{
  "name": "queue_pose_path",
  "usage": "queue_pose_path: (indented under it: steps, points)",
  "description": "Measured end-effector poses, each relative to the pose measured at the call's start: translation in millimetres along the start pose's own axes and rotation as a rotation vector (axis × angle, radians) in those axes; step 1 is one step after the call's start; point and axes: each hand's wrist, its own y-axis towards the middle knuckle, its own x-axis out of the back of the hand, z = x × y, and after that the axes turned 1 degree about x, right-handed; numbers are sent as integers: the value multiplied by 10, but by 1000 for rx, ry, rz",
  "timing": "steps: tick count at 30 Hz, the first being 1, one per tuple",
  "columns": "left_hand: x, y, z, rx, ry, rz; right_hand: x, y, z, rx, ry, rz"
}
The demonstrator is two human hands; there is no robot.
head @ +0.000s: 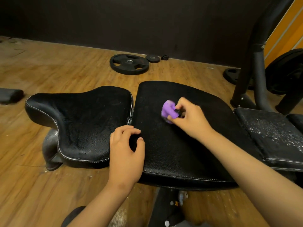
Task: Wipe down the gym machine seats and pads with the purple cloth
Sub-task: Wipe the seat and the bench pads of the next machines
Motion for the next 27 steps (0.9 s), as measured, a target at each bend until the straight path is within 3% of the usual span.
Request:
queue_pose_path:
  steps: [4,11,18,27]
  points:
    - [-18,7,-5,57,14,33,-158,-25,95,146,-4,180]
    - [-17,-2,-10,112,-49,24,-351,777,12,23,-80,8]
    - [-49,5,7,120,-96,-23,-436,222,255,247,39,311]
    - [-50,-7,6,149,-150,-22,-555,1356,87,145,-142,138]
